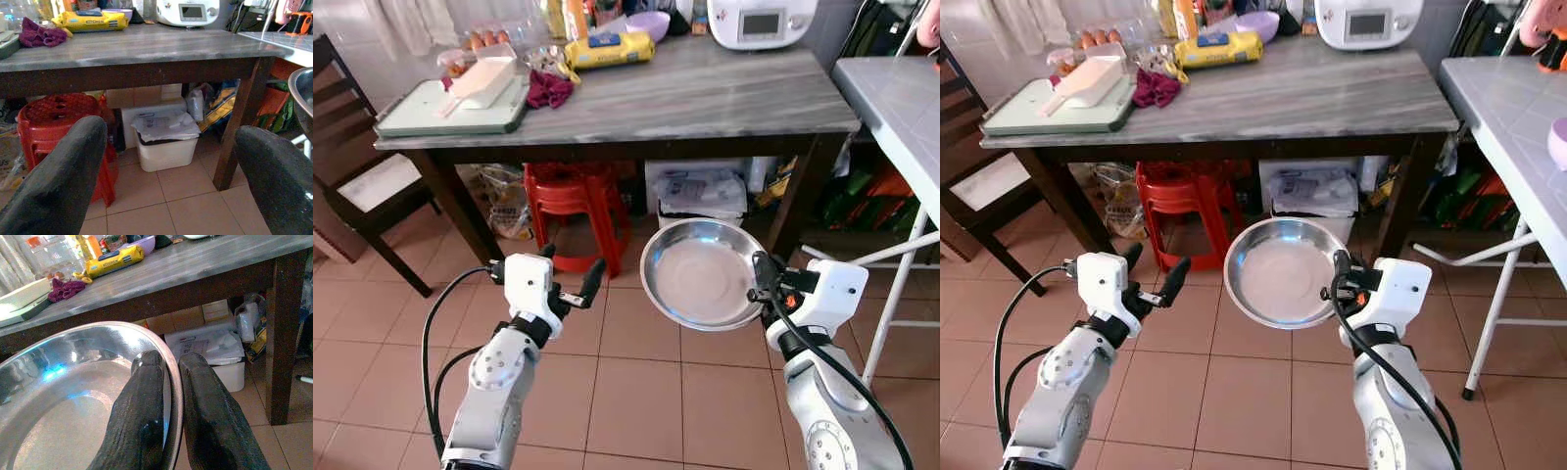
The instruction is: Setting the table
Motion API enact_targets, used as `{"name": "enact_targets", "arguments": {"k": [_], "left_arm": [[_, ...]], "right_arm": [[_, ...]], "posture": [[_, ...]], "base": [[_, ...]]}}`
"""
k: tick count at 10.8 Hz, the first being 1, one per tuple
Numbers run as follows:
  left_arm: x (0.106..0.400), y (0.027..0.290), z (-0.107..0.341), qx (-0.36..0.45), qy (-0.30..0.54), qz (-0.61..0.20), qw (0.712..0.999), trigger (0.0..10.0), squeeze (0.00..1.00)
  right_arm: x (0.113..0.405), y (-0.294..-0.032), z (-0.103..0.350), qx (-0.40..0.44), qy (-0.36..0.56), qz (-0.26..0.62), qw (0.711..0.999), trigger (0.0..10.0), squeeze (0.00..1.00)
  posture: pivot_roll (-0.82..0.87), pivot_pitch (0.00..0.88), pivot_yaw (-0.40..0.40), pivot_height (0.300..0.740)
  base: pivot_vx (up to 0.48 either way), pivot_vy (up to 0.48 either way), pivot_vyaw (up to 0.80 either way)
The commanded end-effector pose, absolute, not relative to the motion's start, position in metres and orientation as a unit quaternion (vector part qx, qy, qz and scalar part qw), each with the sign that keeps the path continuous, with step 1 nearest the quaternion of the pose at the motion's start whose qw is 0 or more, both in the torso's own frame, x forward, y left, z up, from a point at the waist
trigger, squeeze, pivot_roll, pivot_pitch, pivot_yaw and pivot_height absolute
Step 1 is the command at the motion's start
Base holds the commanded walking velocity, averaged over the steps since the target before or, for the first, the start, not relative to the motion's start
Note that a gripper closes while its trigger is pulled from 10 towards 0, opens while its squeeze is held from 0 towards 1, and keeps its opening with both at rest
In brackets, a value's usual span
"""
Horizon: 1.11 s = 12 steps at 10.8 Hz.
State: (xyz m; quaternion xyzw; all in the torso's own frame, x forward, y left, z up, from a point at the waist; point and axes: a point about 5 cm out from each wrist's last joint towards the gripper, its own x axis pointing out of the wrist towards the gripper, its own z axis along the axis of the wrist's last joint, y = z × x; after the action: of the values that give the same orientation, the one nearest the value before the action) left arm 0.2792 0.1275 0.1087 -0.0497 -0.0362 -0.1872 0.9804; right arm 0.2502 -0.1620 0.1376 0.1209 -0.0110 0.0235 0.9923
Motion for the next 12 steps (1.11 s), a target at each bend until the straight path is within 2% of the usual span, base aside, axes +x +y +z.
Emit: {"name": "enact_targets", "arguments": {"k": [1, 6, 12], "left_arm": [[0.2806, 0.1327, 0.1112, -0.047, -0.038, -0.185, 0.981, 10.0, 0.0], [0.2773, 0.1248, 0.1074, -0.055, -0.032, -0.201, 0.978, 10.0, 0.0], [0.2796, 0.1241, 0.1076, -0.053, -0.032, -0.203, 0.977, 10.0, 0.0]], "right_arm": [[0.2525, -0.1593, 0.1408, 0.12, -0.021, 0.028, 0.992, 10.0, 0.0], [0.254, -0.1586, 0.1391, 0.116, -0.022, 0.027, 0.993, 10.0, 0.0], [0.2572, -0.156, 0.1388, 0.113, -0.025, 0.035, 0.993, 10.0, 0.0]], "posture": [[-0.08, 0.073, 0.104, 0.74], [-0.07, 0.061, 0.103, 0.74], [-0.07, 0.055, 0.099, 0.74]], "base": [[0.285, 0.0, 0.0], [0.336, 0.0, 0.0], [0.424, 0.0, 0.0]]}}
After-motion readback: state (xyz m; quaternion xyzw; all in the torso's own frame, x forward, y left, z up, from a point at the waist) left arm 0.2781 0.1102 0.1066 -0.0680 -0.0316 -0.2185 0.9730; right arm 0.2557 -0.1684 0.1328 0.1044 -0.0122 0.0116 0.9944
